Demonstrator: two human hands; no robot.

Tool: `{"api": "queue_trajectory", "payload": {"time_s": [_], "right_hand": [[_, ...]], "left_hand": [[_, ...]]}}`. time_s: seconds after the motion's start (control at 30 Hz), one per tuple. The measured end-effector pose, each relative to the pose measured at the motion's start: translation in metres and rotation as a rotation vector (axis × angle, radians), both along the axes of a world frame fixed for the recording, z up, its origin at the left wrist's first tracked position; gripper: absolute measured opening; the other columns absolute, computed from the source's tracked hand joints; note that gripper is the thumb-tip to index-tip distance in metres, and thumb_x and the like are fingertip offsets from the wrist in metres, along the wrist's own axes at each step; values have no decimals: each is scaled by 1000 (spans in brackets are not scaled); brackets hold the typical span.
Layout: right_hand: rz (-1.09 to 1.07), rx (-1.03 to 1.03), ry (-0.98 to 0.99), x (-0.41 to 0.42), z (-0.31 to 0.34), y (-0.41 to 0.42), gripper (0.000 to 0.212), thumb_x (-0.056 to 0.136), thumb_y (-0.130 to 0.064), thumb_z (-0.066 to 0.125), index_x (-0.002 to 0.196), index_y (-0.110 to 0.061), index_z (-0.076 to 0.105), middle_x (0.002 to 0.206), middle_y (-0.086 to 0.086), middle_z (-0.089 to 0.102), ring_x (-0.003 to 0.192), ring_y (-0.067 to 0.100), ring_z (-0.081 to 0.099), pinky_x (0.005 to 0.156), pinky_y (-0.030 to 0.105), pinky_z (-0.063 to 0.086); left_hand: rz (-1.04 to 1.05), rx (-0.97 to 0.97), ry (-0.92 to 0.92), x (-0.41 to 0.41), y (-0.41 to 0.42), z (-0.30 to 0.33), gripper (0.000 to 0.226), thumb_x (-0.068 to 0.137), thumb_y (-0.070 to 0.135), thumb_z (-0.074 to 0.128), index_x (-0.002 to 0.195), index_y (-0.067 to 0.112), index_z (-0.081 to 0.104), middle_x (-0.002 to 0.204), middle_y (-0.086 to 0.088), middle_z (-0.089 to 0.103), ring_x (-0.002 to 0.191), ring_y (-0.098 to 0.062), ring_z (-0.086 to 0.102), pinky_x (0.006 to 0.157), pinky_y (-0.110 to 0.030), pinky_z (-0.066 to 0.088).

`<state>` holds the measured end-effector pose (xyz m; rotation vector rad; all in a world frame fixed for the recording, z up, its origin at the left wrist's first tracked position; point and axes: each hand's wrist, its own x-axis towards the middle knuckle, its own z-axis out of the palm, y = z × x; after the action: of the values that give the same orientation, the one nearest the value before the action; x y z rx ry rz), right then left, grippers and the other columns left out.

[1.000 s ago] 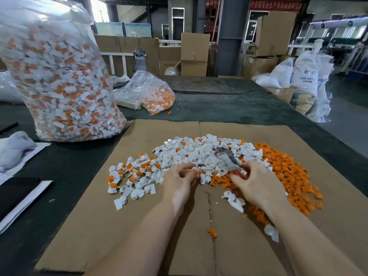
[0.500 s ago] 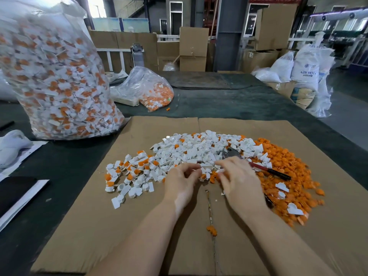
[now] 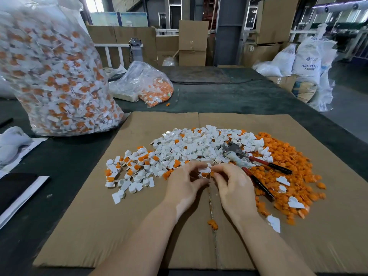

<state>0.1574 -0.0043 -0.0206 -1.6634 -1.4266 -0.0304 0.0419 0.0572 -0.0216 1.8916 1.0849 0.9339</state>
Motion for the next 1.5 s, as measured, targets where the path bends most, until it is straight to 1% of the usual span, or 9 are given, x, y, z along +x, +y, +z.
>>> {"api": "queue_trajectory", "payload": {"time_s": [0.3,0.5,0.73,0.83,0.9,1.0,1.2,1.33,1.5], "right_hand": [[89,7,-136,-2,2,-2,10,76,0,72,83,-7,72,80,3,65,82,19,60,75,27,47],[80,31,-195,-2,3,-2,10,77,0,71,80,-10,69,79,1,64,79,21,58,71,38,48],[-22,88,-87,1,2,-2,5,80,-1,70,81,-6,69,79,2,63,79,21,58,75,39,49],[-51,83,-53,1,1,-1,6,79,0,70,80,-6,70,79,3,64,80,21,58,74,42,49],[-69,82,-40,1,1,-1,7,80,0,69,81,-6,70,80,3,65,81,21,59,74,44,49],[-101,84,-46,1,0,-1,8,80,0,69,80,-7,69,80,3,64,81,21,58,73,43,49],[-204,37,-39,2,-3,1,9,81,-3,67,83,-11,70,84,2,65,88,22,58,76,31,36],[-247,-14,-65,2,-7,3,11,81,-3,67,85,-12,71,86,3,65,90,26,57,76,31,29],[-273,-87,-215,-1,-8,6,13,74,-11,76,85,-16,72,85,2,63,84,27,58,72,33,29]], "left_hand": [[-11,42,57,-1,0,-1,30,81,15,73,109,24,67,90,19,59,79,3,53,77,-9,41],[-5,17,53,0,-3,-1,28,82,18,71,108,26,64,85,14,61,77,1,54,71,-9,41],[276,86,4,-13,-2,6,12,90,18,61,100,25,65,92,12,57,85,3,52,71,0,33],[498,237,199,-31,11,11,14,90,25,61,103,22,66,105,8,46,107,-11,37,86,-17,21],[625,255,321,-43,21,14,17,91,28,59,106,23,66,113,2,49,115,-18,37,96,-33,23],[696,227,412,-55,32,17,19,94,25,55,110,23,65,120,-2,51,120,-22,38,100,-41,25],[670,186,503,-59,40,15,26,98,21,47,116,24,65,126,-1,50,125,-21,34,103,-42,22],[638,276,484,-47,35,16,24,94,22,53,115,25,65,125,2,51,125,-20,33,104,-39,19],[242,403,320,-14,17,11,21,92,15,57,110,18,68,107,4,59,105,-13,43,86,-18,25]]}}
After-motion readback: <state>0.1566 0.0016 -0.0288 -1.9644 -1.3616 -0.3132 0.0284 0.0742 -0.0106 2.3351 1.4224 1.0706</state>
